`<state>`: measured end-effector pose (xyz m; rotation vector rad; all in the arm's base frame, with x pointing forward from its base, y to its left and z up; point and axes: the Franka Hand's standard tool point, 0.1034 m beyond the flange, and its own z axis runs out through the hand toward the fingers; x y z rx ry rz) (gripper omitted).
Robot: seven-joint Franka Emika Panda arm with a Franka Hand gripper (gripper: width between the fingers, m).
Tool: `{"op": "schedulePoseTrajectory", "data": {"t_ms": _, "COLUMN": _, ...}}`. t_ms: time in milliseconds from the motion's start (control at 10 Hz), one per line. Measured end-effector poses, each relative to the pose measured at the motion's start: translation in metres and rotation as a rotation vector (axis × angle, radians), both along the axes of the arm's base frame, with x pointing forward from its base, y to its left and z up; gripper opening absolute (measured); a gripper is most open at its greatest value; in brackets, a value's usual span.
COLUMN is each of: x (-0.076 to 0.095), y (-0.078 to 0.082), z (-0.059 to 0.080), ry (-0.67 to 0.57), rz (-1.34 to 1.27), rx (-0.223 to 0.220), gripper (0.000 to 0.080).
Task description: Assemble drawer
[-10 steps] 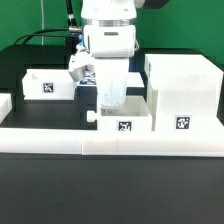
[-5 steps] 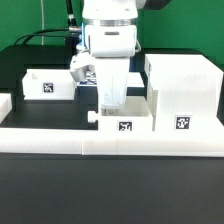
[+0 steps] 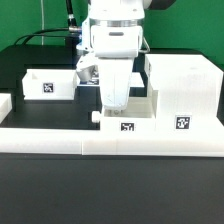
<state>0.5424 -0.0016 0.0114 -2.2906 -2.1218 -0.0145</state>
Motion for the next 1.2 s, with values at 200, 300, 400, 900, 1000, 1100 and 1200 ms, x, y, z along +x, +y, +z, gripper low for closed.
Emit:
{"op": "schedulePoseTrajectory", "data": {"t_ms": 200, "x": -0.001, "y": 0.000, "z": -0.001, "ry": -0.001, "rz": 0.001, "rx": 0.000, "gripper": 0.0042}}
{"op": "schedulePoseTrajectory", "data": {"t_ms": 300, "x": -0.007, "y": 0.001, "z": -0.002, "ry": 0.006, "rz": 0.003, "rx": 0.000, "gripper": 0.0042}}
{"op": "schedulePoseTrajectory", "data": {"t_ms": 400, "x": -0.010, "y": 0.002, "z": -0.003, "ry": 0.010, "rz": 0.005, "rx": 0.000, "gripper": 0.0042}}
{"op": "schedulePoseTrajectory", "data": {"t_ms": 900, "x": -0.010, "y": 0.002, "z": -0.003, "ry": 0.011, "rz": 0.004, "rx": 0.000, "gripper": 0.0042}}
{"op": "schedulePoseTrajectory", "data": {"t_ms": 1000, "x": -0.009, "y": 0.005, "z": -0.003, "ry": 0.008, "rz": 0.010, "rx": 0.002, "gripper": 0.0042}}
{"op": "schedulePoseTrajectory", "data": {"t_ms": 1100, "x": -0.007, "y": 0.010, "z": -0.003, "ry": 0.001, "rz": 0.018, "rx": 0.003, "gripper": 0.0042}}
{"op": "schedulePoseTrajectory", "data": {"t_ms": 1200, "x": -0.005, "y": 0.013, "z": -0.002, "ry": -0.005, "rz": 0.028, "rx": 0.001, "gripper": 0.0042}}
